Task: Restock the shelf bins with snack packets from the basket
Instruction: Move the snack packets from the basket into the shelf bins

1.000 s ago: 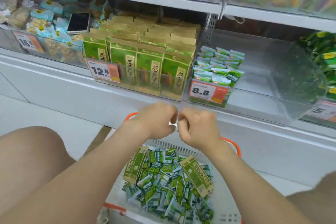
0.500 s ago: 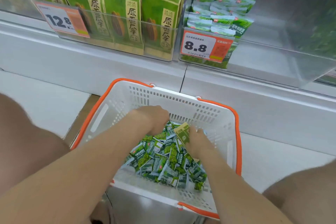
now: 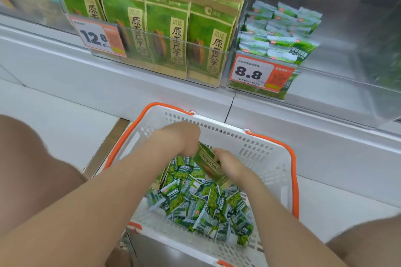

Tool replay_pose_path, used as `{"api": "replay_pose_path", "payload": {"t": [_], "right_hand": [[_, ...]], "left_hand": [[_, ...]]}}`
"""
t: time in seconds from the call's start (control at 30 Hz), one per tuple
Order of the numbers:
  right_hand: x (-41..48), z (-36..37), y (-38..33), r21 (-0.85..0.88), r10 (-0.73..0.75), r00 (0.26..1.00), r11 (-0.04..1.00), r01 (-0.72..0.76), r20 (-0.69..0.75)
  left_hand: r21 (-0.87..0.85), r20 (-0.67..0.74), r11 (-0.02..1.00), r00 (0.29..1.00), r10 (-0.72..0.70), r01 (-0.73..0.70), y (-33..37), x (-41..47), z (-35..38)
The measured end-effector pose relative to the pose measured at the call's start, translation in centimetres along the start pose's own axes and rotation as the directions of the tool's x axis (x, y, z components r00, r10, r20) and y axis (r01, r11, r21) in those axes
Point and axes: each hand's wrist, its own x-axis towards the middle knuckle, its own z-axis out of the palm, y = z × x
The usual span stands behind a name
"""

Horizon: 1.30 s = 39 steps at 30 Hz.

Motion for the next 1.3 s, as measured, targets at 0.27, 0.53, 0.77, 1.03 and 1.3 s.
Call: {"api": "replay_pose_path", "payload": {"t": [0.27, 0.53, 0.77, 1.03, 1.3], "right_hand": [[-5.5, 2.2, -8.6, 0.44, -0.333, 0.942, 0.853, 0.28, 0.046], [-7.9, 5.6, -12.2, 0.064, -0.598, 0.705, 0.743, 0.666, -0.381], [-10.4, 6.3, -20.0, -0.137, -0.772, 0.413, 0.533, 0.835, -0.484], [-11.0, 6.9, -31.9, -0.397, -0.875, 0.127, 0.336, 0.854, -0.467], [-8.2, 8.2, -36.4, -0.649, -0.971, 0.129, 0.23, 0.725, -0.2]], "left_hand": [[-0.767, -0.021, 0.629, 0.975, -0.221, 0.126, -2.8, -6.8, -4.9], [-0.904, -0.33, 0.362, 0.908, -0.256, -0.227, -4.9, -11.4, -6.7], [-0.756, -0.576, 0.572, 0.738, -0.352, -0.318, -7.1, -14.7, -11.3], [-0.606, -0.596, 0.796, 0.653, -0.467, 0.016, -14.0, -16.2, -15.7], [-0.612, -0.559, 0.786, 0.652, -0.512, 0.093, -17.3, -14.9, -17.1]]}}
